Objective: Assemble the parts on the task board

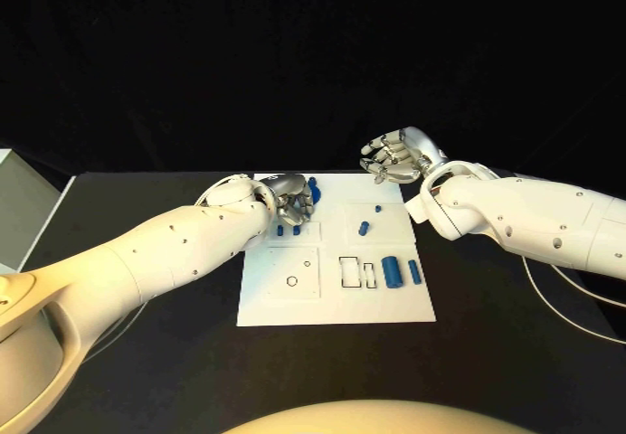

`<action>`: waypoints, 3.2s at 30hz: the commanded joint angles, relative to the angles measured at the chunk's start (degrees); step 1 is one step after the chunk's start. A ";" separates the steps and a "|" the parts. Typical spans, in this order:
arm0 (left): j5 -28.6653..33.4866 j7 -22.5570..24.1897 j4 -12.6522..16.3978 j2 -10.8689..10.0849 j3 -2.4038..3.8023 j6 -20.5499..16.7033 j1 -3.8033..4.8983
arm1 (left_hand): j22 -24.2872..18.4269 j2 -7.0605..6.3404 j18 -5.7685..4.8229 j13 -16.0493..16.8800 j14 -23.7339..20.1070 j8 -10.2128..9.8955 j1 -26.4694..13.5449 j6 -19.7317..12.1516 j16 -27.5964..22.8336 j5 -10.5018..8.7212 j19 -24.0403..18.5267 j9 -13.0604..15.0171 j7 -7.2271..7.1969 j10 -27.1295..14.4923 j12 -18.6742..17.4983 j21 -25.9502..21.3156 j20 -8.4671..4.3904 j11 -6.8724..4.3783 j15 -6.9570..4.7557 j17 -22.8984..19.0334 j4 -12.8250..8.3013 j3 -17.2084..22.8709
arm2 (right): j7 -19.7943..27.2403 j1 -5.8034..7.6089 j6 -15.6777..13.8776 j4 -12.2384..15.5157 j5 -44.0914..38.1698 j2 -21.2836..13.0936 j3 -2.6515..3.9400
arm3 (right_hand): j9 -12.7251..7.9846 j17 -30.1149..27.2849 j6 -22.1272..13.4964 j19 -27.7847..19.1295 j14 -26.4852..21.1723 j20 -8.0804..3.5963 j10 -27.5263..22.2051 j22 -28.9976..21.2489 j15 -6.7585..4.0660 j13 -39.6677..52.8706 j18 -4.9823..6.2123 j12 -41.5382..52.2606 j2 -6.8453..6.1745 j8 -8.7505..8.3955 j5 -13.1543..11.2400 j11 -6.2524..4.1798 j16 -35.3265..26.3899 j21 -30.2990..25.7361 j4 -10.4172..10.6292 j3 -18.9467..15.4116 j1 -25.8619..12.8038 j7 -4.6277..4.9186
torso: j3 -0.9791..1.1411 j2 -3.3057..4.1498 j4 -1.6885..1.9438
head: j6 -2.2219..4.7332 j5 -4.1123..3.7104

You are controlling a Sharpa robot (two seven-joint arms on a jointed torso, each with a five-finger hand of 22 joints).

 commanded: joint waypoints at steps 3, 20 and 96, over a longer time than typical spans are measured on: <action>-0.34 -0.33 -0.54 0.38 -0.24 1.62 -0.13 | 0.16 -0.08 -0.54 -0.43 0.37 -0.54 -0.77 -0.60 0.30 -0.46 0.47 -0.11 -0.08 0.40 -0.47 0.49 0.05 0.11 0.04 -0.07 -0.37 0.00 | 0.91 0.04 0.56 0.11 0.02 0.07 0.03 | 0.09 0.08 0.27 0.35 0.40 -0.06 0.56 -0.21 0.16 -0.23 0.65 -0.24 -0.06 -0.33 0.02 0.06 -0.46 -0.29 -0.20 -0.07 -0.78 0.05 | 0.01 0.01 0.09 | -0.11 -0.10; 0.97 3.42 0.14 -0.40 -0.44 -5.96 -0.16 | 6.82 1.94 -2.23 -1.13 8.47 -1.10 -0.27 4.69 3.49 -0.08 7.91 1.26 -0.39 8.85 -4.02 7.85 -1.49 -1.45 -1.54 7.60 -4.67 2.53 | 1.12 0.04 0.52 -0.06 0.09 0.19 0.03 | 0.09 0.10 0.28 0.37 0.42 -0.05 0.57 -0.36 0.18 -0.38 0.65 -0.36 -0.04 -0.35 -0.03 0.07 -0.62 -0.38 -0.19 -0.10 -0.85 0.06 | -0.07 -0.19 0.11 | -0.11 -0.13; 0.83 -1.89 4.28 -4.98 2.07 1.57 -0.25 | 8.36 1.55 -2.72 -1.45 9.34 -2.88 -3.06 5.67 3.61 -0.46 9.69 1.90 -0.56 11.07 -8.44 9.43 -1.39 -1.56 -1.54 7.99 -5.11 1.78 | 1.99 -0.03 -0.46 -0.17 0.49 -0.20 0.03 | 0.12 0.27 0.42 0.27 0.19 0.11 0.59 -1.56 0.36 -1.62 0.62 -1.24 -0.05 -0.57 0.15 0.21 -1.98 -1.19 -0.61 -0.13 -0.79 0.15 | -0.16 -0.54 0.38 | -0.79 0.29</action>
